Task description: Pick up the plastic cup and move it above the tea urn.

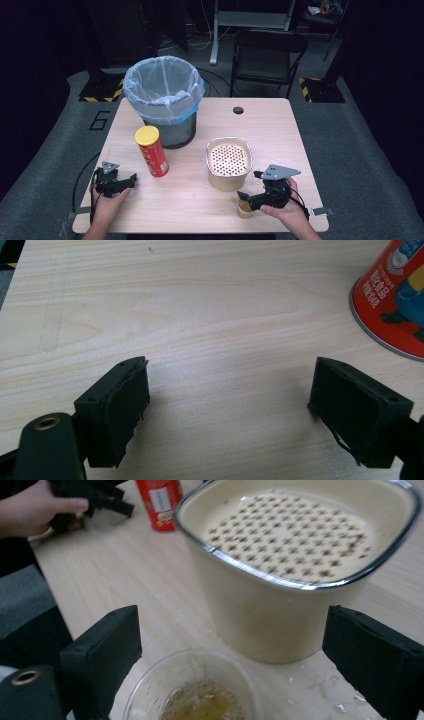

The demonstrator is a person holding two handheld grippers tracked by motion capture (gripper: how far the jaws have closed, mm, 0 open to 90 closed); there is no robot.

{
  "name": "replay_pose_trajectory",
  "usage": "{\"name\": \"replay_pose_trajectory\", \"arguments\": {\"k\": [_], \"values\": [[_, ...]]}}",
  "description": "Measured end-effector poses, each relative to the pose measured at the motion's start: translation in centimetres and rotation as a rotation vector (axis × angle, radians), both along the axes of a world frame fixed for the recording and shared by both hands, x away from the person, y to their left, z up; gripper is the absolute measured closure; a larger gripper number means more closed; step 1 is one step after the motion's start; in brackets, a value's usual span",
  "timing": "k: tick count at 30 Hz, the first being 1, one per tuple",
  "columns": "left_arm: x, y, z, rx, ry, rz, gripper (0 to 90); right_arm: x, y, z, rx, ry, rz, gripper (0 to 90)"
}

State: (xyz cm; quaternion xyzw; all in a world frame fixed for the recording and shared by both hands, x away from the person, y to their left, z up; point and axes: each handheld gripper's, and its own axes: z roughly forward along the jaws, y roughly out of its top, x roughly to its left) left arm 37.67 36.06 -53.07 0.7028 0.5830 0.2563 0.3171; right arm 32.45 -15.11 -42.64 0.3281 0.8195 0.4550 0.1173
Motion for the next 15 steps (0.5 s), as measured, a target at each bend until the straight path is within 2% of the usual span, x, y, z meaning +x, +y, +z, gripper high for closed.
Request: {"name": "replay_pose_trajectory", "arguments": {"k": [4,11,12,15], "values": [[0.0,0.0,0.0,-0.001,0.0,-0.002,15.6,-1.1,0.3,-1.1,-0.024,0.004,0.041,7.3],[0.0,0.0,0.0,-0.002,0.001,-0.004,15.6,-1.8,0.2,-2.9,-0.028,0.039,0.058,7.3],[0.0,0.0,0.0,-0.003,0.001,-0.005,15.6,-2.0,0.3,-3.6,-0.052,0.032,0.061,7.4],[0.0,0.0,0.0,-0.003,0.001,-0.005,15.6,-2.2,0.4,-4.4,-0.068,0.025,0.064,8.8]]}}
